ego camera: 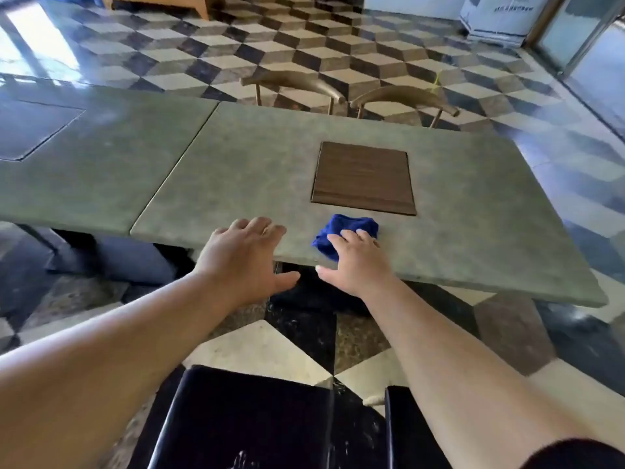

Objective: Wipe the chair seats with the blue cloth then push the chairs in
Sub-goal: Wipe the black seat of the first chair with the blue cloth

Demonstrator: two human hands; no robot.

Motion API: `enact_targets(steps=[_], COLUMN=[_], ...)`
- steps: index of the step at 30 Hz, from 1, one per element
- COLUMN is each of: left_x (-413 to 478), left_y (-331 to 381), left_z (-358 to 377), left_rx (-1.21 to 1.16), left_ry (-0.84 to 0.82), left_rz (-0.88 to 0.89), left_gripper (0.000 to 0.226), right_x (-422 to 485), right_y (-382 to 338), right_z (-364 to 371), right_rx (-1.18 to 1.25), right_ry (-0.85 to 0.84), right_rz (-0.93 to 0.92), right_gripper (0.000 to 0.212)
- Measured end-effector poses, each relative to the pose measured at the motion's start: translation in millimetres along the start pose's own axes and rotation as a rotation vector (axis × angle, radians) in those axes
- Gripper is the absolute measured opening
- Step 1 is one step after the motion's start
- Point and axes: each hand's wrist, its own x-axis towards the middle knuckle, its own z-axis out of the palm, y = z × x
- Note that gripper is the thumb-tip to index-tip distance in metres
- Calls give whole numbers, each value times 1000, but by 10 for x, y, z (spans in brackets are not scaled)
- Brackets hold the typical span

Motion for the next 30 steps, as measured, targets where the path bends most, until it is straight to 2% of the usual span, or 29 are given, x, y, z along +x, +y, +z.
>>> enact_targets(steps=[4, 10, 17, 25, 30], left_x=[91, 108, -57, -476, -843], left_y=[-30, -102, -308, -695, -1014], left_z=[132, 222, 345, 596, 912], left_rx=[23, -7, -55, -95, -136], left_ry=[-8, -19, -38, -102, -154], left_rz=[-14, -26, -43, -121, -195], left_gripper=[92, 91, 88, 92, 92], right_x=[251, 488, 420, -208, -652], right_y=[-91, -32, -30, -748, -1357], right_z=[283, 547, 539, 370, 253], right_rx=[-20, -54, 186, 627, 894], right_ry=[-252, -406, -289, -162, -206], right_rz=[4, 132, 215, 56, -24], right_gripper=[83, 83, 81, 67, 53])
